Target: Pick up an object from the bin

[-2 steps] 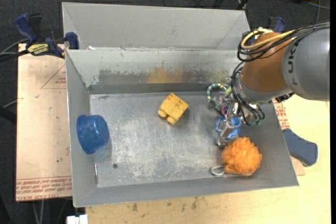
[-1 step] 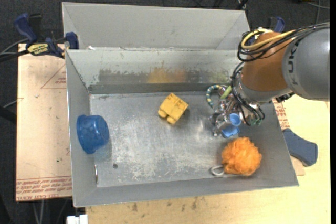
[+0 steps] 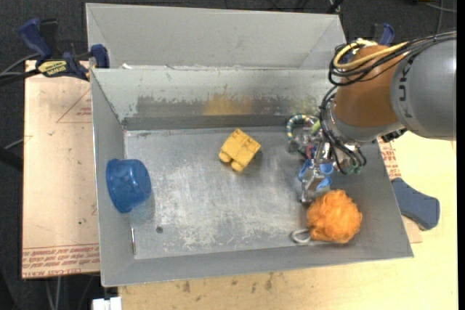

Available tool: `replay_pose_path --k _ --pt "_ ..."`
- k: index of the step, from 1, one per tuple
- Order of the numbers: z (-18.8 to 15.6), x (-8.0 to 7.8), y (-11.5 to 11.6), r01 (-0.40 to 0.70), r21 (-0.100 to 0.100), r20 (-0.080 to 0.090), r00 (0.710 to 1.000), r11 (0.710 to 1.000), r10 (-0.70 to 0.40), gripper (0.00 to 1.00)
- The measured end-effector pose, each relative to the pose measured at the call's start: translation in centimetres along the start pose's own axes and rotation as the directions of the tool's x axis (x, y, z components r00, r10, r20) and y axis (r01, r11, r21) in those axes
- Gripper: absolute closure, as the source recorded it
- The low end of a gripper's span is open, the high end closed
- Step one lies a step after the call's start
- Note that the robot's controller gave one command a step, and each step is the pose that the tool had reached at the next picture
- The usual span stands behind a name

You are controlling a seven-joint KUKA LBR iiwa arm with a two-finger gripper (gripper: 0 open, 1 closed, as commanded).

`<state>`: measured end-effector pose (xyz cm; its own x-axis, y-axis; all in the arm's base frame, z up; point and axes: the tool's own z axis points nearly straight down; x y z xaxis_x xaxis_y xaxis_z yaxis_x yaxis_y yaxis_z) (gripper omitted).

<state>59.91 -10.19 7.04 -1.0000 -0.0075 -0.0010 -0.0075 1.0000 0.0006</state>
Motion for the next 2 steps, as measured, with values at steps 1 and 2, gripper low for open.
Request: replay_pose_path --k 1,2 --pt "0.0 0.0 0.0 0.0 0.0 0.0 1.0 1.0 0.0 0.0" --pt "-1.2 1.4 -3.9 0.386 -0.005 0.003 0.922 0.922 -0.386 1.0"
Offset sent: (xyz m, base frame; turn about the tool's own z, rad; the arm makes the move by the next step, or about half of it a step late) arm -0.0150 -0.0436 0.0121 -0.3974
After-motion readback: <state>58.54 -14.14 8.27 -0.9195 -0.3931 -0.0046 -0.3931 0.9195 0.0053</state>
